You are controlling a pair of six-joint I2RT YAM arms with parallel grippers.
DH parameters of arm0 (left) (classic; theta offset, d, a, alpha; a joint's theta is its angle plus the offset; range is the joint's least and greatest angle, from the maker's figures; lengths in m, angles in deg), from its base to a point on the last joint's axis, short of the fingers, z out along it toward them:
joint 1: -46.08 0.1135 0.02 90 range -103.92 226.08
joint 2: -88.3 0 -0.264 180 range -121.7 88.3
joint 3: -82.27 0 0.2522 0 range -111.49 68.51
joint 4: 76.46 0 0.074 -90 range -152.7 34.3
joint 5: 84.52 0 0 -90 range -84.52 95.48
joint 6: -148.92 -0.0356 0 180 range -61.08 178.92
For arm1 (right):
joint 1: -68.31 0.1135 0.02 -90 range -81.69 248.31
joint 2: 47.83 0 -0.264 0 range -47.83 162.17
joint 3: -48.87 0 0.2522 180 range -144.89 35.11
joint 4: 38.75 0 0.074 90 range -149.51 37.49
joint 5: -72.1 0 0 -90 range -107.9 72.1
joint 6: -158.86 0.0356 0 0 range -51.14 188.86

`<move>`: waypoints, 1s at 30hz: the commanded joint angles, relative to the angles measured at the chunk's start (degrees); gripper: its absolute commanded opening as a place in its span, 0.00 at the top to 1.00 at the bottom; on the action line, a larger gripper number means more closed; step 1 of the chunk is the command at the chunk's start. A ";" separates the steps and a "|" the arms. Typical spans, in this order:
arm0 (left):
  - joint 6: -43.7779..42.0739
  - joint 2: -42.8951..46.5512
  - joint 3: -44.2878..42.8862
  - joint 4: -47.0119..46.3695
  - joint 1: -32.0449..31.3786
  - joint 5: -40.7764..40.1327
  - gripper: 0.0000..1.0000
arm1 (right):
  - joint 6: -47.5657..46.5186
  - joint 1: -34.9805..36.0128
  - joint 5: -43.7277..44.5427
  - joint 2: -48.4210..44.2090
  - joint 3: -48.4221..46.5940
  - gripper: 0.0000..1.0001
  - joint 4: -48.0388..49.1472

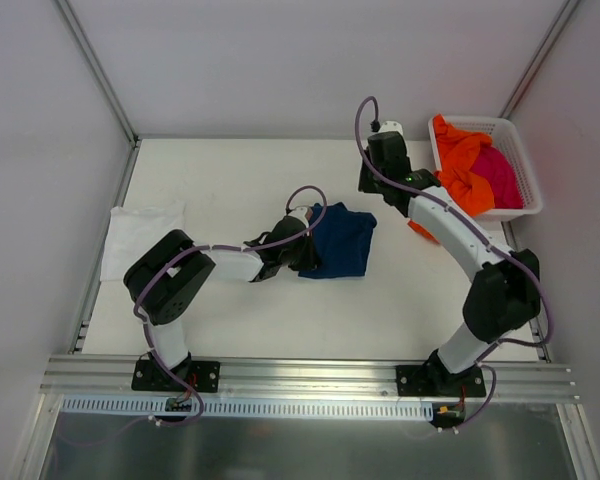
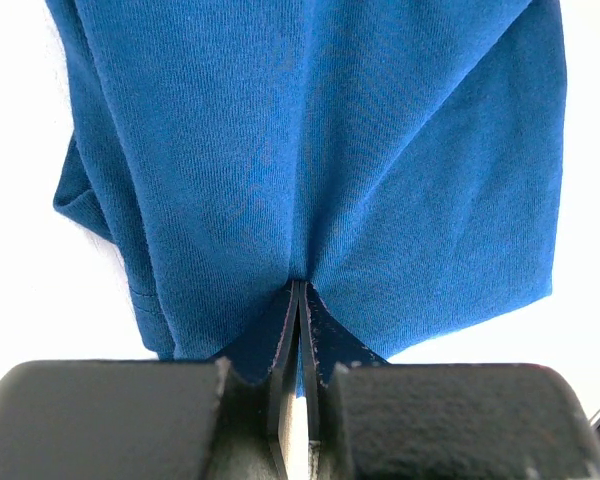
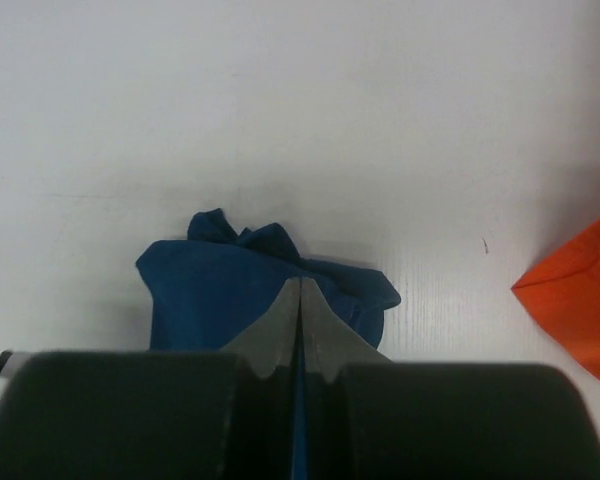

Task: Fold and stack the t-shirts
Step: Fold the long partially folded tshirt into a neat square

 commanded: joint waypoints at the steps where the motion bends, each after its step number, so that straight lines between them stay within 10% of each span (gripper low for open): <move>1: -0.95 1.44 0.63 5.22 -0.18 1.02 1.00 | 0.57 0.26 -3.79 -3.17 4.59 0.99 0.64; 14: -1.57 3.28 1.15 6.45 -0.27 0.23 1.00 | 5.67 1.23 -8.81 3.77 11.80 0.99 4.85; 30: -1.66 6.01 3.78 6.97 -0.27 0.31 1.00 | 5.76 1.93 6.74 8.87 8.65 1.00 -8.05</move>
